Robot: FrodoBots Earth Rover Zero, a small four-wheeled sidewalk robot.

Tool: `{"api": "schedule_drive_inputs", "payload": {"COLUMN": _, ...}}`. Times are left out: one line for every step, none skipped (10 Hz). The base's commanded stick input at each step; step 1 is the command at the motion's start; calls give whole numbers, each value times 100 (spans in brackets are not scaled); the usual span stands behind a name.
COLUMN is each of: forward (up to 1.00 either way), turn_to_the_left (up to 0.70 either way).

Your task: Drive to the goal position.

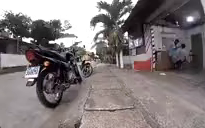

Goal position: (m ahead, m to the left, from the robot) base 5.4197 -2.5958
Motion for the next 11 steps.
{"api": "schedule_drive_inputs", "payload": {"forward": 70, "turn_to_the_left": 0}}
{"api": "schedule_drive_inputs", "payload": {"forward": 70, "turn_to_the_left": 0}}
{"api": "schedule_drive_inputs", "payload": {"forward": 70, "turn_to_the_left": 0}}
{"api": "schedule_drive_inputs", "payload": {"forward": 70, "turn_to_the_left": 0}}
{"api": "schedule_drive_inputs", "payload": {"forward": 70, "turn_to_the_left": 0}}
{"api": "schedule_drive_inputs", "payload": {"forward": 70, "turn_to_the_left": 0}}
{"api": "schedule_drive_inputs", "payload": {"forward": 70, "turn_to_the_left": 0}}
{"api": "schedule_drive_inputs", "payload": {"forward": 70, "turn_to_the_left": 0}}
{"api": "schedule_drive_inputs", "payload": {"forward": 70, "turn_to_the_left": 0}}
{"api": "schedule_drive_inputs", "payload": {"forward": 70, "turn_to_the_left": -17}}
{"api": "schedule_drive_inputs", "payload": {"forward": 70, "turn_to_the_left": -15}}
